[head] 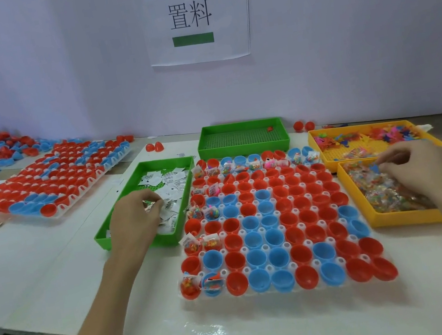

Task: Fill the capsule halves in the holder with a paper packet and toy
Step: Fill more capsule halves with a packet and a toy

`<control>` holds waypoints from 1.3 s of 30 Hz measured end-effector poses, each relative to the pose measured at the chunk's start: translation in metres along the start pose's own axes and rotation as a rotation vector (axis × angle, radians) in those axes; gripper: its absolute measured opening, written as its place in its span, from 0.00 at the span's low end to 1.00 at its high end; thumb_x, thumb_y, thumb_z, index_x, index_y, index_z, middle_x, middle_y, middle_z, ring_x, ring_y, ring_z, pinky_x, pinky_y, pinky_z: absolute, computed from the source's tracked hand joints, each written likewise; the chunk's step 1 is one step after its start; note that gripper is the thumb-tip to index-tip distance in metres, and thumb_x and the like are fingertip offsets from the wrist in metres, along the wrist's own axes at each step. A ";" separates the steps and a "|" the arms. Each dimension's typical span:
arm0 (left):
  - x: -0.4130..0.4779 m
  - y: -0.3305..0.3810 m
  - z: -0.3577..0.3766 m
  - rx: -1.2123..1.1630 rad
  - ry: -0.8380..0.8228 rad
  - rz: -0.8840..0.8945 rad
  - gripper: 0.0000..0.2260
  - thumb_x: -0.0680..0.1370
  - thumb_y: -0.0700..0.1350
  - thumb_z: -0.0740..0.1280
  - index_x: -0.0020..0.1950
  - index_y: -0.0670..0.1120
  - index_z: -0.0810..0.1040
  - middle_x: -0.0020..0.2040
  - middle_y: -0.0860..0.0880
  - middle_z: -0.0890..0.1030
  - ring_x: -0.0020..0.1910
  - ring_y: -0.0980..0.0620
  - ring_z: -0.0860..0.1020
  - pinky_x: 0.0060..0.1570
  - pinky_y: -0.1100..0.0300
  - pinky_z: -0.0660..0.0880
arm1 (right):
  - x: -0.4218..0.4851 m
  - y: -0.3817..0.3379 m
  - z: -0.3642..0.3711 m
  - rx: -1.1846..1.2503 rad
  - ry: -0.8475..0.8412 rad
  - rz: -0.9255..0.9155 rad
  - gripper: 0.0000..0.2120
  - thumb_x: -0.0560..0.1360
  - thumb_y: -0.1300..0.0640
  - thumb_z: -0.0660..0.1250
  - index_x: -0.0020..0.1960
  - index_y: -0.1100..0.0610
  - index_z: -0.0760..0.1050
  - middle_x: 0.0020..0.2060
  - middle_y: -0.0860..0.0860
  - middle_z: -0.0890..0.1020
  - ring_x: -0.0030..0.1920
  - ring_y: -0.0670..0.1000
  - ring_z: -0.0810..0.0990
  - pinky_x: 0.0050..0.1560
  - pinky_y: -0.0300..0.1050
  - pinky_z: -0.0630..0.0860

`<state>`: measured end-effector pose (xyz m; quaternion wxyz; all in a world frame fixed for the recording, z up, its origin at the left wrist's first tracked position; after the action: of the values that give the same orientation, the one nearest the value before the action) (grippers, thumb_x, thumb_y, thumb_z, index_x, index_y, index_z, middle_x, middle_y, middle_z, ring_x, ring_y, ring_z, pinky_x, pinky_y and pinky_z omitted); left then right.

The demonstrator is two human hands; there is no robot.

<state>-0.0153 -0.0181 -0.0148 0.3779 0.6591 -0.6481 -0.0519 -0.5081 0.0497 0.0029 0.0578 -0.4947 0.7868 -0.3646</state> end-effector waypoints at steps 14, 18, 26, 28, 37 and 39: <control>-0.023 0.076 -0.043 -0.782 0.079 -0.054 0.07 0.75 0.40 0.74 0.47 0.52 0.83 0.42 0.50 0.86 0.44 0.51 0.85 0.48 0.61 0.82 | 0.001 -0.006 0.008 -0.029 -0.071 -0.059 0.08 0.74 0.62 0.74 0.40 0.51 0.82 0.41 0.52 0.84 0.43 0.52 0.80 0.45 0.48 0.74; -0.044 0.114 -0.042 -0.958 0.016 -0.071 0.10 0.72 0.42 0.77 0.50 0.54 0.85 0.41 0.50 0.85 0.43 0.55 0.84 0.45 0.66 0.79 | 0.000 -0.004 -0.005 0.087 0.111 -0.071 0.05 0.74 0.62 0.72 0.44 0.53 0.83 0.40 0.53 0.84 0.42 0.55 0.81 0.45 0.52 0.78; -0.098 0.164 -0.017 -1.316 -0.088 -0.194 0.03 0.74 0.41 0.73 0.45 0.44 0.86 0.41 0.44 0.86 0.42 0.49 0.85 0.43 0.64 0.80 | -0.005 -0.017 -0.021 0.359 0.282 -0.150 0.06 0.73 0.62 0.74 0.44 0.52 0.82 0.39 0.49 0.83 0.39 0.47 0.81 0.42 0.39 0.73; -0.109 0.178 -0.006 -1.362 -0.170 -0.238 0.03 0.74 0.39 0.72 0.43 0.44 0.86 0.40 0.43 0.86 0.40 0.49 0.85 0.43 0.64 0.80 | -0.006 -0.019 -0.024 0.422 0.298 -0.146 0.07 0.74 0.61 0.74 0.44 0.48 0.81 0.39 0.44 0.83 0.38 0.38 0.80 0.41 0.34 0.73; -0.144 0.202 0.033 -2.012 -0.333 -0.869 0.09 0.68 0.39 0.72 0.47 0.37 0.84 0.45 0.41 0.85 0.45 0.49 0.86 0.47 0.58 0.83 | -0.028 -0.059 0.010 1.174 -0.111 0.057 0.06 0.71 0.61 0.72 0.44 0.50 0.82 0.36 0.46 0.85 0.36 0.44 0.83 0.38 0.36 0.80; -0.150 0.202 0.041 -2.005 -0.329 -0.969 0.09 0.70 0.38 0.72 0.48 0.35 0.85 0.48 0.40 0.85 0.46 0.49 0.86 0.48 0.58 0.83 | -0.041 -0.082 0.019 1.263 -0.261 -0.003 0.06 0.69 0.61 0.71 0.43 0.52 0.83 0.36 0.48 0.84 0.35 0.45 0.83 0.37 0.37 0.81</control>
<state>-0.2260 0.1234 0.0069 0.5869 0.2248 -0.0312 -0.7772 -0.4187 0.0534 0.0294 0.4326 -0.4069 0.4066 -0.6942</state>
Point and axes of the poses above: each hand's wrist, its own x-axis towards the middle knuckle, its own z-axis out of the palm, y = z × x, the point moved 6 cm from there along x, towards the middle knuckle
